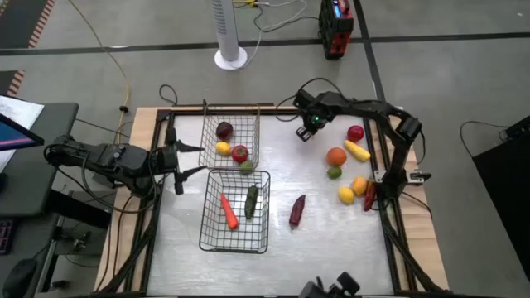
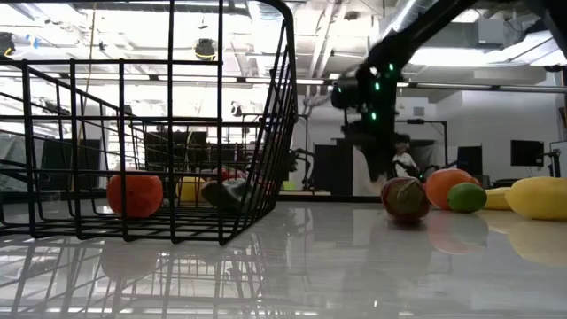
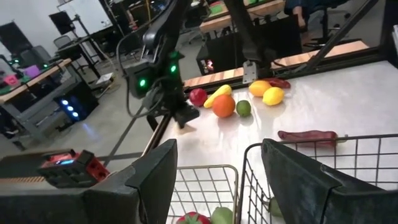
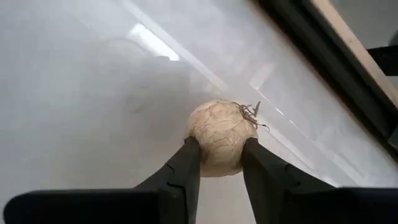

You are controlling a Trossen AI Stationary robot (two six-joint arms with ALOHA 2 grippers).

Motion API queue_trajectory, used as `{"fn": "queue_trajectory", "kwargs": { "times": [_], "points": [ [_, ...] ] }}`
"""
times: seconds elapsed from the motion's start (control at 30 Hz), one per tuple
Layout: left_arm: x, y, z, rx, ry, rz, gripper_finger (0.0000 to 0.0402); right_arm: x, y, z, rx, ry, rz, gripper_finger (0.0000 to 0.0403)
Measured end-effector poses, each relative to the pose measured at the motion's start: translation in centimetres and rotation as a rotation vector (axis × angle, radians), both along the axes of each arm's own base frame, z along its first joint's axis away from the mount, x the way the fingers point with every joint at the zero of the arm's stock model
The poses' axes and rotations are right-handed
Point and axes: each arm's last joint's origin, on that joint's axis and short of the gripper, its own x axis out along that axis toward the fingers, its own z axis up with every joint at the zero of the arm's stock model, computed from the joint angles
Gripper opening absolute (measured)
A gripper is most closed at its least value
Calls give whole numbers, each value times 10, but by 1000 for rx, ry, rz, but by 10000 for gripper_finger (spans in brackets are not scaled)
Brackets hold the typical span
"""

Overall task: Sort produce into baskets
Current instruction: Put the garlic into the black wire basket

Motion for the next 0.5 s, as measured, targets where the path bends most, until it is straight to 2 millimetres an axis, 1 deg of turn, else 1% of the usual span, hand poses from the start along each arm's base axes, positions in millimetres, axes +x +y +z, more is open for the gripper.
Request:
{"fn": "queue_trajectory", "kwargs": {
  "times": [0.1,0.2,0.37,0.5],
  "points": [
    [0,0,0,0,-1,5,223,11,23,21,21,-24,59,127],
    [0,0,0,0,-1,8,223,24,54,45,21,-93,126,129],
    [0,1,0,6,-4,38,223,50,114,85,31,-361,334,131],
    [0,2,0,6,-6,60,223,73,170,101,10,-548,531,134]
  ]
}}
